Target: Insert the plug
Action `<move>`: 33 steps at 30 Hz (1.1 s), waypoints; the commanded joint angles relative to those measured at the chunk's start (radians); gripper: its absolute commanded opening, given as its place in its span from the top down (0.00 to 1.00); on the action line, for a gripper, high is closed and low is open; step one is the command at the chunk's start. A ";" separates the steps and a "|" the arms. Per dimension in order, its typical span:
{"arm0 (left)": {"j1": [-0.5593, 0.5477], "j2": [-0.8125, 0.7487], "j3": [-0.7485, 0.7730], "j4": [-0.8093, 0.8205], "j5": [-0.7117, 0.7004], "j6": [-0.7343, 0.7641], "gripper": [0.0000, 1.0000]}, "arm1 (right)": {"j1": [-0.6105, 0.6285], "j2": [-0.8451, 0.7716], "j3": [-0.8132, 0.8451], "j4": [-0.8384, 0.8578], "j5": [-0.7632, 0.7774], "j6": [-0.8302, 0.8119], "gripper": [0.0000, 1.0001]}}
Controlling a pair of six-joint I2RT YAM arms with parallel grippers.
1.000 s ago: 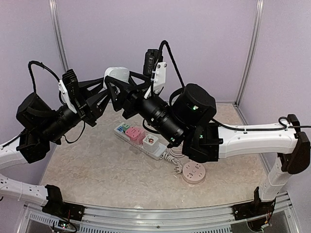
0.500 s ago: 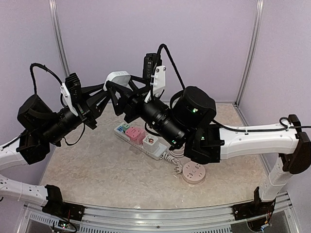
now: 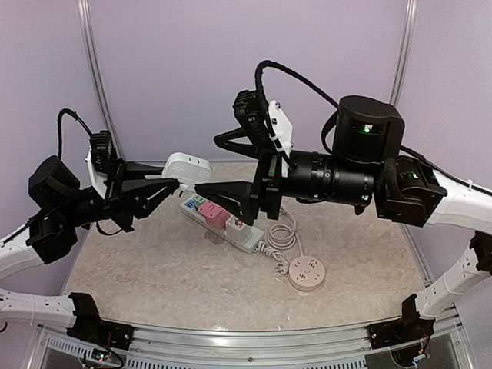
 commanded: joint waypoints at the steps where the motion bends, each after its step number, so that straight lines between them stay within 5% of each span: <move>1: -0.002 0.013 -0.022 0.061 0.111 -0.084 1.00 | -0.011 0.043 0.078 -0.254 -0.035 -0.045 0.21; 8: -0.009 0.025 -0.037 0.087 0.112 -0.080 1.00 | -0.014 0.087 0.133 -0.277 -0.026 -0.038 0.44; 13: -0.012 0.028 -0.048 0.103 0.124 -0.069 1.00 | -0.028 0.106 0.143 -0.279 -0.020 -0.008 0.47; 19: -0.012 0.032 -0.061 0.115 0.122 -0.062 1.00 | -0.058 0.115 0.143 -0.265 -0.077 0.029 0.73; 29: -0.011 0.046 -0.079 0.129 0.113 -0.054 1.00 | -0.061 0.170 0.199 -0.271 -0.172 0.032 0.67; 33: -0.004 0.041 -0.080 0.123 0.115 -0.053 1.00 | -0.060 0.192 0.223 -0.308 -0.171 0.032 0.93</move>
